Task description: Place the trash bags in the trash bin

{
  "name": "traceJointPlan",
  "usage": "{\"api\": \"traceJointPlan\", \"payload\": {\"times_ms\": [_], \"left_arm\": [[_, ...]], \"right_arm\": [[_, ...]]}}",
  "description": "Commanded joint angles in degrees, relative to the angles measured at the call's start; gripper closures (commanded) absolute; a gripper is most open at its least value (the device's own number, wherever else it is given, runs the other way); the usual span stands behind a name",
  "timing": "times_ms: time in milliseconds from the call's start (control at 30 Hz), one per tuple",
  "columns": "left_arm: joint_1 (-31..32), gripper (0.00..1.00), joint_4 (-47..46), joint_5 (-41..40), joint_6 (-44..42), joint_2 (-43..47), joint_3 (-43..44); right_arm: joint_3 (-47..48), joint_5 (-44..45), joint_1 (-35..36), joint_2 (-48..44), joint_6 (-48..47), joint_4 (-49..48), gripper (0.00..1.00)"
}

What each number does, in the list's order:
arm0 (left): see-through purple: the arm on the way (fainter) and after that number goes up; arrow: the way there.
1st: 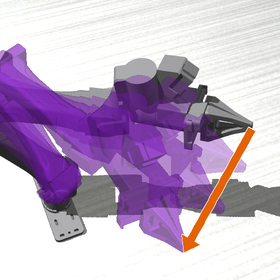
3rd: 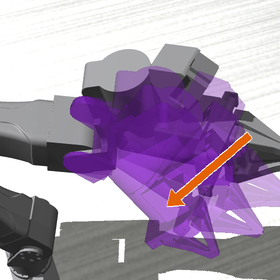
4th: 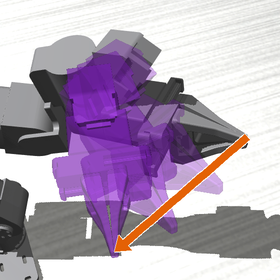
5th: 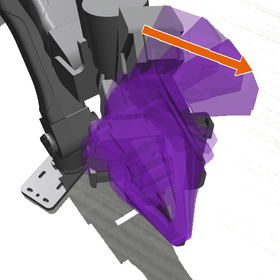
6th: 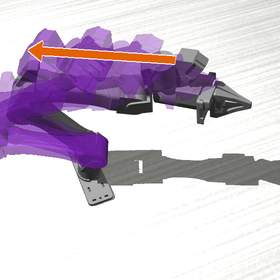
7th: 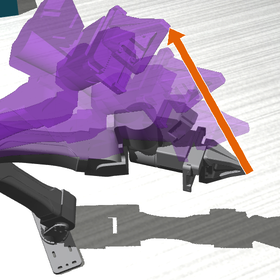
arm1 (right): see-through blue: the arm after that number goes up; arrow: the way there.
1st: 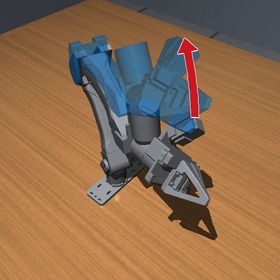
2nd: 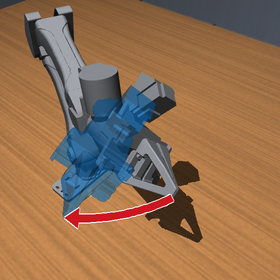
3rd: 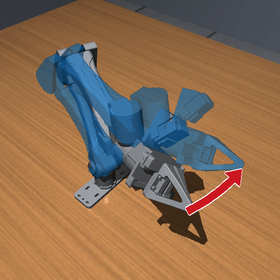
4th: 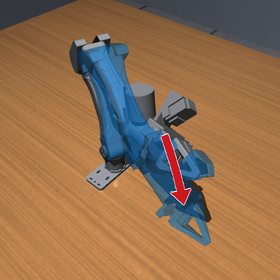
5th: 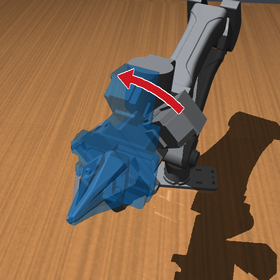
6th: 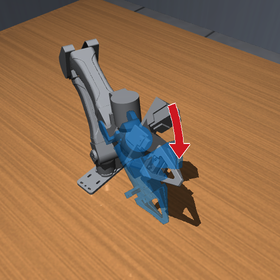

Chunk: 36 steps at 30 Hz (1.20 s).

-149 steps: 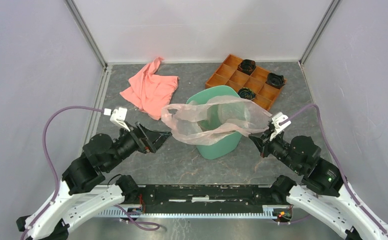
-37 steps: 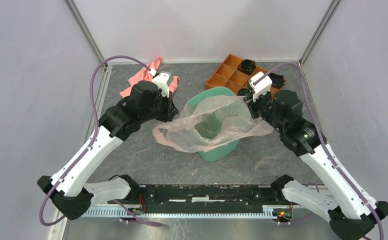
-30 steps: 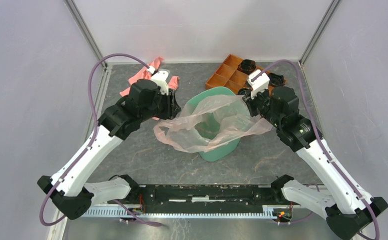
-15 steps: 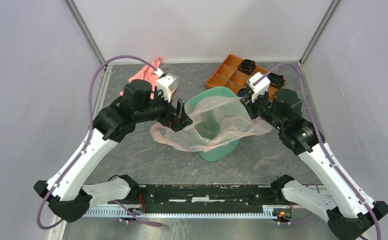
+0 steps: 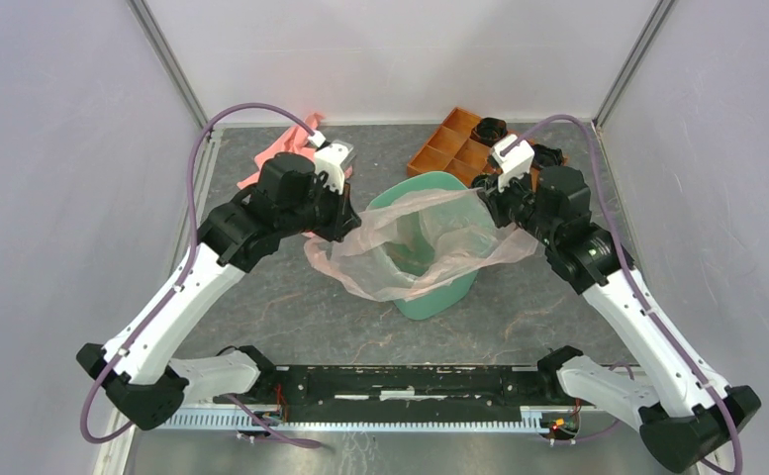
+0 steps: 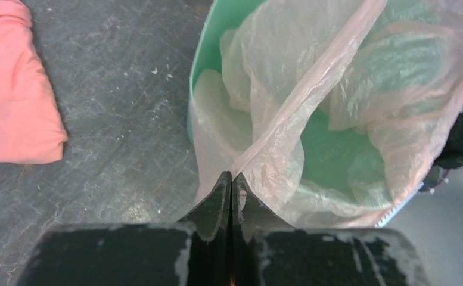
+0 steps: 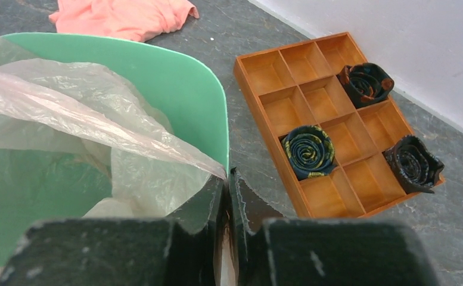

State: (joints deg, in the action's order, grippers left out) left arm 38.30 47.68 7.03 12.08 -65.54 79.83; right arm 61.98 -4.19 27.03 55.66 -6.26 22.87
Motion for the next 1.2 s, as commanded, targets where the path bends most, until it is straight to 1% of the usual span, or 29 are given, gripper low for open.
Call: {"api": "traceJointPlan", "payload": {"times_ms": [0,133,200,300,367,400,500,633,867,967,1067,1167], "left_arm": [[-0.64,0.98,-5.06,-5.25,3.14,-2.89,3.04],[-2.14,0.98,-8.93,-8.32,4.95,-5.8,3.01],[-3.85,0.98,-11.24,-8.15,6.12,-7.13,2.41],[-7.01,0.98,-14.71,-4.64,8.02,-9.16,1.62],[-9.19,0.96,-17.39,-1.66,9.47,-10.24,0.97],[-10.18,0.95,-18.6,0.81,10.35,-10.82,0.7],[-12.46,0.94,-21.98,4.11,12.72,-12.49,0.06],[-14.57,0.94,-26.16,8.37,15.33,-14.79,-1.65],[-15.89,0.94,-27.85,9.7,17.09,-18.52,-4.62],[-16.16,0.93,-27.49,9.27,16.53,-17.53,-7.69],[-16.25,0.9,-27.06,8.11,16.0,-14.28,-11.39],[-16.24,0.83,-26.01,8.26,15.26,-10.29,-14.26]], "right_arm": [[0.34,-0.44,-2.1,3.1,1.92,-3.86,0.88],[0.8,-2.81,-4.32,6.17,3.12,-5.59,0.87],[1.42,-4.12,-5.37,7.68,3.69,-6.36,0.86],[2.33,-5.39,-6.52,9.95,4.41,-7.39,0.83],[3.03,-7.04,-7.17,11.73,4.71,-7.74,0.82],[3.35,-7.53,-7.46,12.51,4.86,-7.92,0.81],[3.77,-8.1,-8.08,14.05,5.57,-8.83,0.73],[4.51,-8.29,-9.01,16.06,6.97,-9.79,0.68],[4.0,-7.52,-10.33,19.39,9.95,-8.82,0.68],[3.54,-7.77,-10.43,19.8,9.72,-6.04,0.68],[1.62,-8.19,-10.46,17.7,9.54,-4.42,0.66],[0.46,-9.36,-10.45,14.62,8.53,-2.75,0.58]]}}
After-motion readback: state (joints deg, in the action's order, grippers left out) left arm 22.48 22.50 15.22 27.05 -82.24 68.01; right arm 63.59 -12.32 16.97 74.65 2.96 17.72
